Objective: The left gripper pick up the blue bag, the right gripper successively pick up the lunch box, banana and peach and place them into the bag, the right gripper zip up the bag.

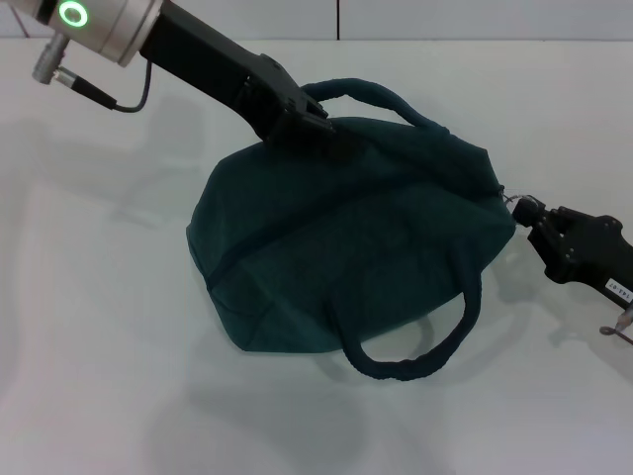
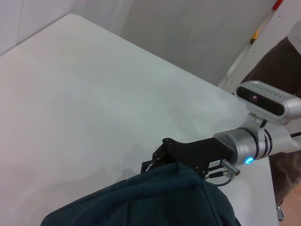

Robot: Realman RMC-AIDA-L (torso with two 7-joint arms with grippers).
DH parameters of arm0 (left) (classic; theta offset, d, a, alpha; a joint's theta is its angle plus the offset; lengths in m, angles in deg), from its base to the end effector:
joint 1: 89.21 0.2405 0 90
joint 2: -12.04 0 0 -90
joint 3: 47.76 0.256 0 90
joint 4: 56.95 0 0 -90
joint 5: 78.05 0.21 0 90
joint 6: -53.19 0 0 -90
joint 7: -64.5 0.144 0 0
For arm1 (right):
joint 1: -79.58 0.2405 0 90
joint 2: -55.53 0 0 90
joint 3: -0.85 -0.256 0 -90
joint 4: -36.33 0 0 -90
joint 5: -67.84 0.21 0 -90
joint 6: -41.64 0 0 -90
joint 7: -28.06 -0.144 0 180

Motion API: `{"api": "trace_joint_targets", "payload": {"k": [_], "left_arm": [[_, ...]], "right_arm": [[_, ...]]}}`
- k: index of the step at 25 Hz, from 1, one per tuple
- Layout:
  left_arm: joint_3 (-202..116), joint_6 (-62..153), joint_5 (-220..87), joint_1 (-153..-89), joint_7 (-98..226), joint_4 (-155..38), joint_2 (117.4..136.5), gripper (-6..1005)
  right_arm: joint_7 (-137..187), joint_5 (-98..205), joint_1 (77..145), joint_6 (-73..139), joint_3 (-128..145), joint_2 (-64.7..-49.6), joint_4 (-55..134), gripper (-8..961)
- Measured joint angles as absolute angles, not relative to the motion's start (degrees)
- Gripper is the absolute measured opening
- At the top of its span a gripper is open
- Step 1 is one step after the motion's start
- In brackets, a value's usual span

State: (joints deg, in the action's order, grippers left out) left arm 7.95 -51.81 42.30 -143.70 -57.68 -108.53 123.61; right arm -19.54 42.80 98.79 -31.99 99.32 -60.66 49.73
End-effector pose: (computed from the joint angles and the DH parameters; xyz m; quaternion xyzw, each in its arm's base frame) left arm -0.0992 0.3858 0.0425 0.9737 0.2131 0.0537 0.0599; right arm 0.3081 0.2866 -0.0429 -0.8188 0.2932 0.3803 0.3145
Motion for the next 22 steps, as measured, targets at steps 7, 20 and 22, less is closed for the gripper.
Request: {"api": "trace_joint_targets", "payload": {"k": [7,20,22], "left_arm": [[8.4,-52.1,42.4,-143.0,-57.7,-108.5,124.32,46],[7.6,-50.9,42.0,-142.1,-56.6,-107.7,125.42,140],[6.0,-50.0,41.9,-141.9,-54.5,-107.8,126.15,172]], "right_arm": [[-20.0,42.9,98.3,-34.3,99.8,-60.67,49.7,24],[-25.5,42.7,98.0,-35.1,99.9,-60.04,48.0,52],[-25.5,42.8,97.6,-36.0,99.7,-59.89,47.5,87]]}}
